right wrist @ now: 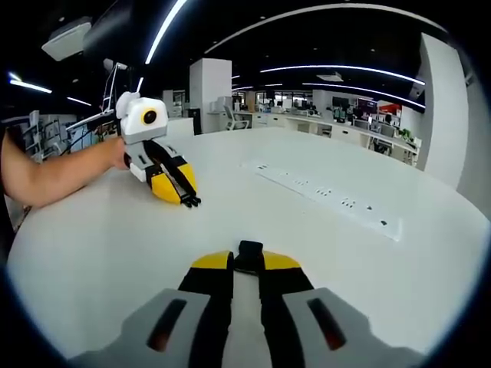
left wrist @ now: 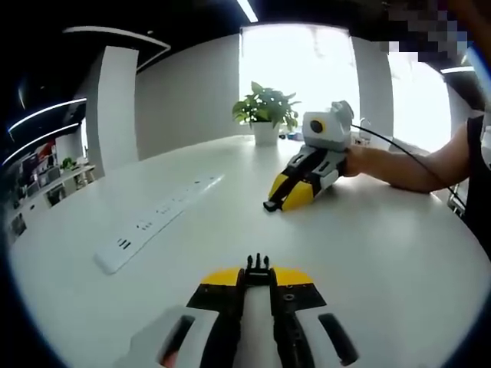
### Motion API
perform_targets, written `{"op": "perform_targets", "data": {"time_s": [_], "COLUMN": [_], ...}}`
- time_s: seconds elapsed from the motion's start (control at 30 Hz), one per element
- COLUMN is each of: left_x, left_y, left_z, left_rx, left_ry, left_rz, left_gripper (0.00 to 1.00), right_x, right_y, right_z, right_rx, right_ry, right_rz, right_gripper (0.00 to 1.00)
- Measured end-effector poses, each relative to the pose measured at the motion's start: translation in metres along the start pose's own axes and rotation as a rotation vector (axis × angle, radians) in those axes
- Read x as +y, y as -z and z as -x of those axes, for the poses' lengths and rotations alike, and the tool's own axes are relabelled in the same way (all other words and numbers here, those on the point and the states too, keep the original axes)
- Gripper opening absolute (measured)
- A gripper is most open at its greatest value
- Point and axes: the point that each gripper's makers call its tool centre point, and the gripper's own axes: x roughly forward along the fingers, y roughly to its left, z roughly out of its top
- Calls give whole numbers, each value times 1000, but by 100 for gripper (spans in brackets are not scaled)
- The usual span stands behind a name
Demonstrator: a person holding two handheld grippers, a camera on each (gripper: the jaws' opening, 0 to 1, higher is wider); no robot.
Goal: Snap the two parts of the plastic buckle together until the buckle closes and remains connected.
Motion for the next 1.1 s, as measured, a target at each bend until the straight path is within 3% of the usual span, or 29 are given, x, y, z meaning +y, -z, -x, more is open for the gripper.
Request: {"op": "perform_targets", "data": {"time_s": [0.37, 1.1], "left_x": [-6, 3], "left_y": [-4, 3], "left_z": [2, 9], "left_rx": [-29, 20], "left_ry": [14, -16], "left_rz": [-45, -7], "left_gripper": [12, 12], "right_x": [0, 0], "right_y": [0, 1], "right_z": [1, 3], "right_rx": [3, 0], "right_ry": [4, 11], "right_rz": [0, 10], "right_gripper": [12, 12]}}
